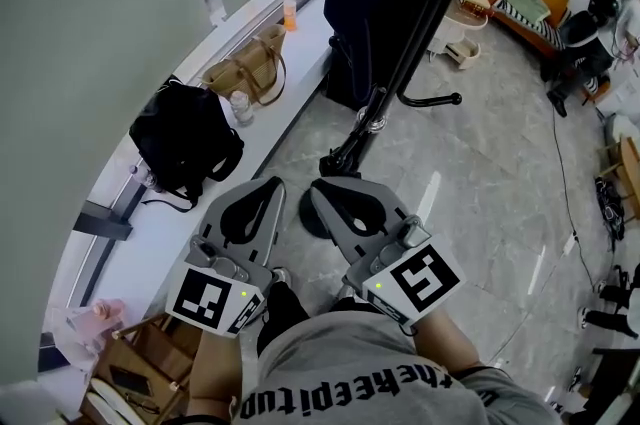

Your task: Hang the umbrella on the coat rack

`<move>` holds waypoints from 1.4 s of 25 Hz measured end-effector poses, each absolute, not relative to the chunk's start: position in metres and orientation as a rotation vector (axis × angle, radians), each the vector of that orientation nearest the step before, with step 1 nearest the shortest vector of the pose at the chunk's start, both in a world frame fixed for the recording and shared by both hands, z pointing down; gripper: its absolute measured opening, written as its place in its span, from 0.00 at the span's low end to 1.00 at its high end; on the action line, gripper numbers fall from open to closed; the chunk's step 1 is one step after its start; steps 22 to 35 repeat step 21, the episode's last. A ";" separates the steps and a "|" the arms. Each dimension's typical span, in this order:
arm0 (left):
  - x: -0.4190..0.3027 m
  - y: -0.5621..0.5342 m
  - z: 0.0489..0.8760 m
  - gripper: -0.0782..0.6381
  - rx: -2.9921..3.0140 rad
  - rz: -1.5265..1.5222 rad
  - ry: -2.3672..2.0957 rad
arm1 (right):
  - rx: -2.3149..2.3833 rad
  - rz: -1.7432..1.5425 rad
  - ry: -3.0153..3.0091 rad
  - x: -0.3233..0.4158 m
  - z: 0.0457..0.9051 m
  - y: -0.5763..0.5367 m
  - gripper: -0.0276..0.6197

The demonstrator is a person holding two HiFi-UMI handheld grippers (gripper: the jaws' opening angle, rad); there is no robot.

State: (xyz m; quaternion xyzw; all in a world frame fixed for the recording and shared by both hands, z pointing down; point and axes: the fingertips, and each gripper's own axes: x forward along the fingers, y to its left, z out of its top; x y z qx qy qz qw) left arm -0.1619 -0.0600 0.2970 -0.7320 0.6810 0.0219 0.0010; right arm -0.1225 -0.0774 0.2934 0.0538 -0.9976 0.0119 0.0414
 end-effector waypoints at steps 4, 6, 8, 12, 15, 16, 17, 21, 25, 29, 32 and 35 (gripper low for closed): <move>-0.163 -0.058 0.293 0.13 -2.282 0.072 2.142 | 0.131 0.029 -3.058 -0.127 0.293 -0.073 0.06; -0.163 -0.058 0.293 0.13 -2.282 0.068 2.140 | 0.128 0.033 -3.061 -0.128 0.294 -0.071 0.06; -0.164 -0.057 0.293 0.13 -2.279 0.061 2.140 | 0.132 0.037 -3.067 -0.129 0.294 -0.070 0.06; -0.165 -0.056 0.293 0.13 -2.294 0.067 2.131 | 0.151 0.042 -3.070 -0.129 0.293 -0.070 0.06; -0.164 -0.055 0.293 0.13 -2.309 0.071 2.114 | 0.169 0.044 -3.068 -0.129 0.293 -0.068 0.06; -0.164 -0.055 0.292 0.13 -2.314 0.073 2.109 | 0.174 0.043 -3.069 -0.129 0.293 -0.068 0.06; -0.164 -0.055 0.292 0.13 -2.319 0.077 2.104 | 0.178 0.041 -3.069 -0.129 0.293 -0.067 0.06; -0.164 -0.057 0.290 0.13 -2.332 0.083 2.093 | 0.192 0.040 -3.069 -0.128 0.291 -0.068 0.06; -0.164 -0.057 0.290 0.13 -2.332 0.083 2.093 | 0.192 0.040 -3.069 -0.128 0.291 -0.068 0.06; -0.164 -0.057 0.290 0.13 -2.332 0.083 2.093 | 0.192 0.040 -3.069 -0.128 0.291 -0.068 0.06; -0.164 -0.057 0.290 0.13 -2.332 0.083 2.093 | 0.192 0.040 -3.069 -0.128 0.291 -0.068 0.06; -0.164 -0.057 0.290 0.13 -2.332 0.083 2.093 | 0.192 0.040 -3.069 -0.128 0.291 -0.068 0.06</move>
